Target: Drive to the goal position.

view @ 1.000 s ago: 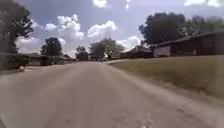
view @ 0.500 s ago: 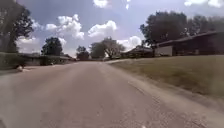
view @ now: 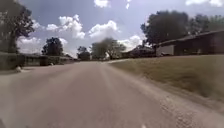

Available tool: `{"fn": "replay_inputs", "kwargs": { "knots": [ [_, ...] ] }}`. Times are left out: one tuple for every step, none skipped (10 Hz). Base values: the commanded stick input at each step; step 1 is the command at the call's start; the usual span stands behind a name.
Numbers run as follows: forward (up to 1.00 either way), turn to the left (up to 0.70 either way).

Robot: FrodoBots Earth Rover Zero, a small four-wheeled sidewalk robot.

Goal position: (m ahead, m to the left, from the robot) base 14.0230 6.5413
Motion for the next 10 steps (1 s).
{"fn": "replay_inputs", "kwargs": {
  "knots": [
    [0.70, 0.00],
    [0.70, 0.00],
    [0.70, 0.00],
    [0.70, 0.00],
    [0.70, 0.00],
    [0.70, 0.00],
    [0.70, 0.00],
    [0.70, 0.00],
    [0.70, 0.00],
    [0.70, 0.00]
  ]
}}
